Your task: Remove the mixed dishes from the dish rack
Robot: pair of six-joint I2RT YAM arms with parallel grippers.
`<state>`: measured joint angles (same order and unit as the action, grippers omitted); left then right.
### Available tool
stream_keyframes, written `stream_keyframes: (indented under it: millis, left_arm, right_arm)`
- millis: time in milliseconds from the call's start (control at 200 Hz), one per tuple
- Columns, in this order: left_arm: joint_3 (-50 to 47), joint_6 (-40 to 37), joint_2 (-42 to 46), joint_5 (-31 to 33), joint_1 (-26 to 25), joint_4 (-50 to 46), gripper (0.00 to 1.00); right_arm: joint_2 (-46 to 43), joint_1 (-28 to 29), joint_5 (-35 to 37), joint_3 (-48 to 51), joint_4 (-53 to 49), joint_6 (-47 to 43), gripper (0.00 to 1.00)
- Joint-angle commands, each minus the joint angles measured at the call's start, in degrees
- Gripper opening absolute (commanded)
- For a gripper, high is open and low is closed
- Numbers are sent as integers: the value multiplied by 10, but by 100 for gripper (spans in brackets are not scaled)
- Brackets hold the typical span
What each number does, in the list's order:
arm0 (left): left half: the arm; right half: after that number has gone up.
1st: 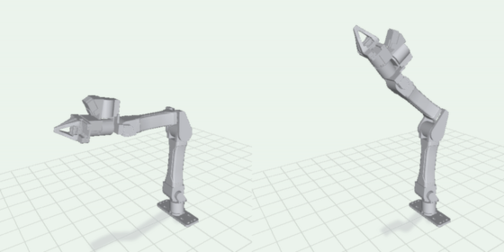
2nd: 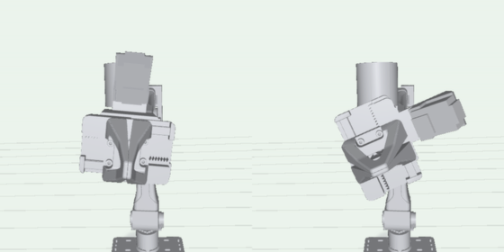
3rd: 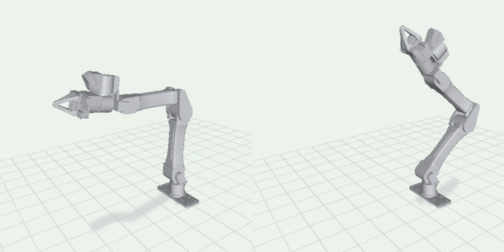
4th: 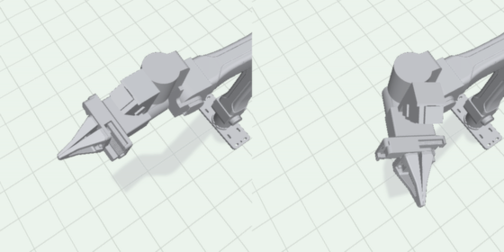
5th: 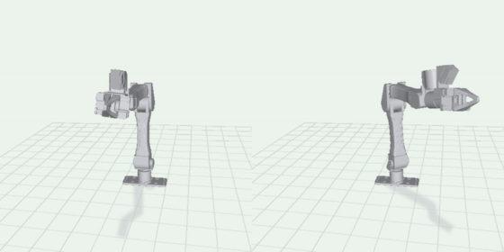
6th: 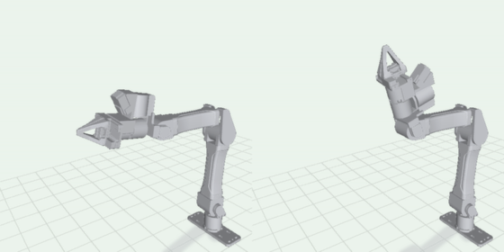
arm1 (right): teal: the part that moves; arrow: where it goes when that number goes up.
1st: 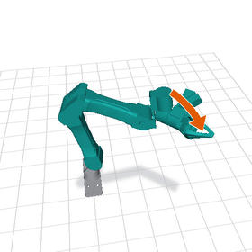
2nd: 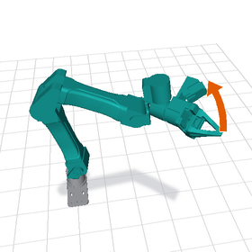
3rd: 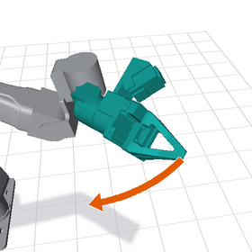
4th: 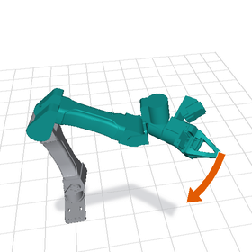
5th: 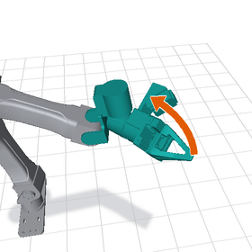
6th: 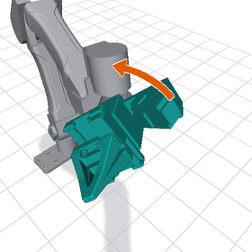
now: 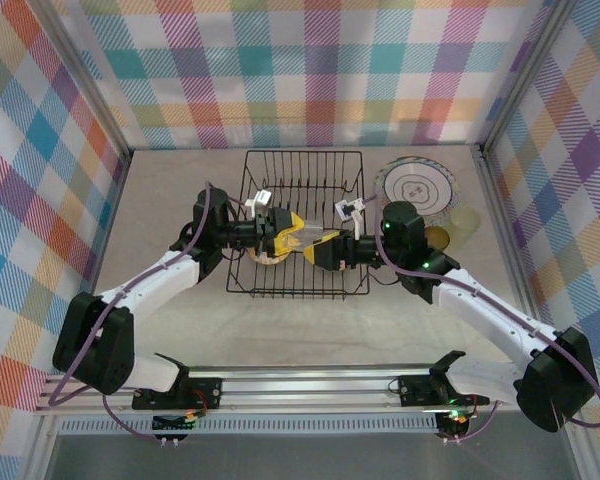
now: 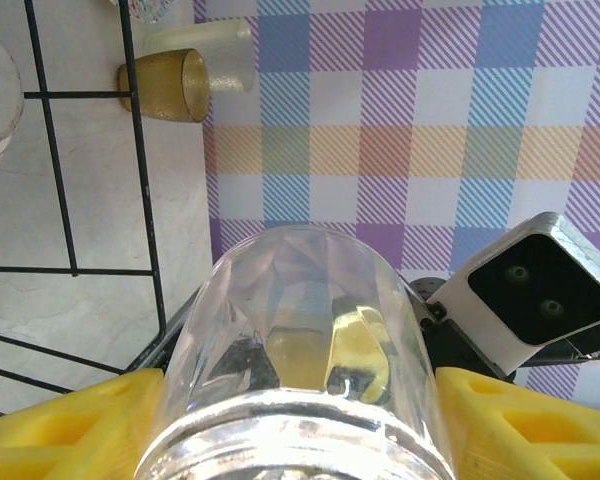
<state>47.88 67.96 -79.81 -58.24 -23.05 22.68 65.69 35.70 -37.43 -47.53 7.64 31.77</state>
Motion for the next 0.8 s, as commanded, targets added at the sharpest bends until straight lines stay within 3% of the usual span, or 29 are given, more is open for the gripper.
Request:
stream_keyframes:
  millis: [0, 330, 795]
  left_arm:
    - [-11, 33, -11, -11, 5, 69, 65]
    - [-32, 60, -25, -7, 5, 123, 65]
    - [-53, 103, -46, -5, 5, 212, 65]
  right_arm:
    - [-3, 5, -25, -10, 39, 12, 67]
    - [0, 5, -36, 5, 88, 36, 52]
    - [12, 5, -32, 17, 130, 64, 19]
